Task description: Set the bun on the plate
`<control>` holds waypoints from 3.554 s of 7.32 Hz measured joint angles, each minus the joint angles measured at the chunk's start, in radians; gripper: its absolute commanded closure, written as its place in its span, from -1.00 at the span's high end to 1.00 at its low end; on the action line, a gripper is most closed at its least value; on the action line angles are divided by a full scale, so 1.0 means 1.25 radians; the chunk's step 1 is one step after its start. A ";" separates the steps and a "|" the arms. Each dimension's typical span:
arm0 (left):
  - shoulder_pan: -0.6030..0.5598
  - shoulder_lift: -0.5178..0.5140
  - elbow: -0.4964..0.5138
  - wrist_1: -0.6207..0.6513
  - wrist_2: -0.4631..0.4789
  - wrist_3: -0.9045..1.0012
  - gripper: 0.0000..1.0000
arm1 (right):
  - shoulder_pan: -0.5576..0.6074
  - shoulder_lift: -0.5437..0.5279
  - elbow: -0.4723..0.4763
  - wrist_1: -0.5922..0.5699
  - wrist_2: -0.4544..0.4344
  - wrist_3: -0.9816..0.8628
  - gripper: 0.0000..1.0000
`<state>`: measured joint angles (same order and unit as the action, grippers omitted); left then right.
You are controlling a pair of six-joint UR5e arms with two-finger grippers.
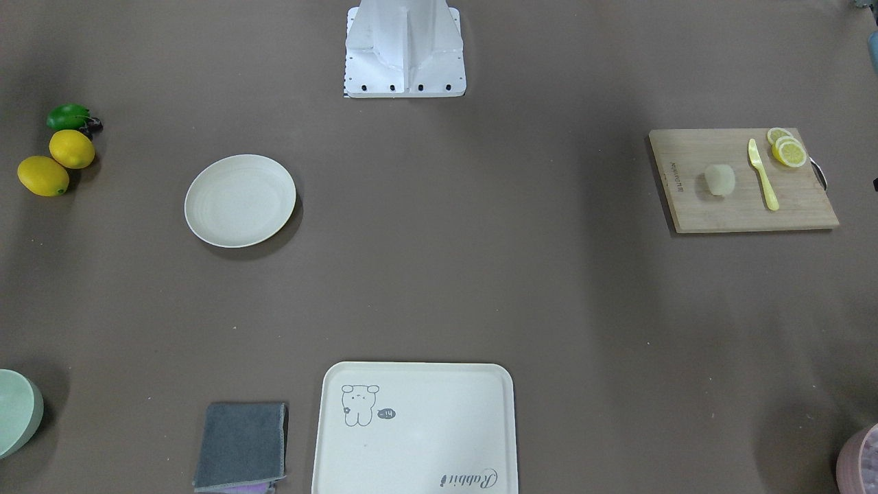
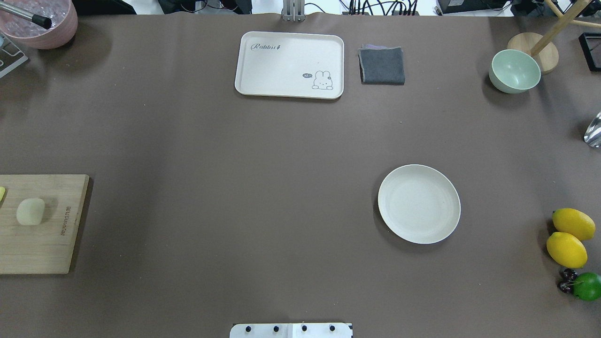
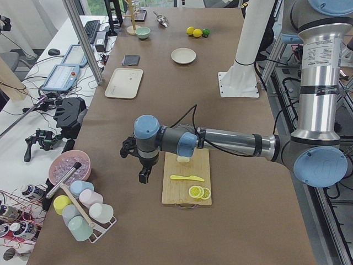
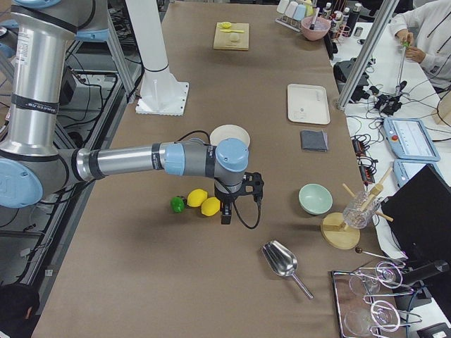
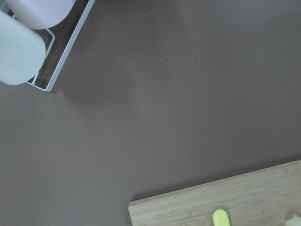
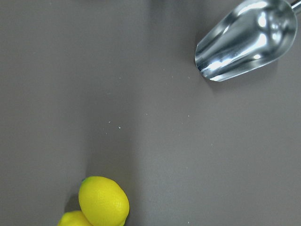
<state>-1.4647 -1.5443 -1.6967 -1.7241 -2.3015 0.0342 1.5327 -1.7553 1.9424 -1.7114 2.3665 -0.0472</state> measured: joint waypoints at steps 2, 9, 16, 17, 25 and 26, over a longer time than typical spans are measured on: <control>-0.003 -0.015 -0.009 -0.091 0.000 -0.005 0.95 | 0.054 0.019 -0.002 0.048 0.000 0.006 1.00; 0.041 0.016 -0.022 -0.318 -0.094 -0.272 0.96 | 0.025 0.026 0.043 0.102 0.023 0.136 1.00; 0.329 0.151 -0.019 -0.609 0.038 -0.651 0.94 | -0.376 -0.019 0.049 0.457 -0.186 0.751 0.94; 0.341 0.149 -0.020 -0.613 0.048 -0.655 0.94 | -0.427 -0.037 0.038 0.530 -0.207 0.815 0.87; 0.346 0.137 -0.022 -0.628 0.052 -0.652 0.94 | -0.724 0.067 -0.058 0.661 -0.389 1.037 -0.24; 0.345 0.138 -0.022 -0.630 0.052 -0.652 0.94 | -0.739 0.066 -0.058 0.661 -0.397 1.036 -0.34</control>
<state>-1.0333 -1.3721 -1.7242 -2.5122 -2.2365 -0.7808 0.6092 -1.6724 1.8700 -0.8852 1.8701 1.2478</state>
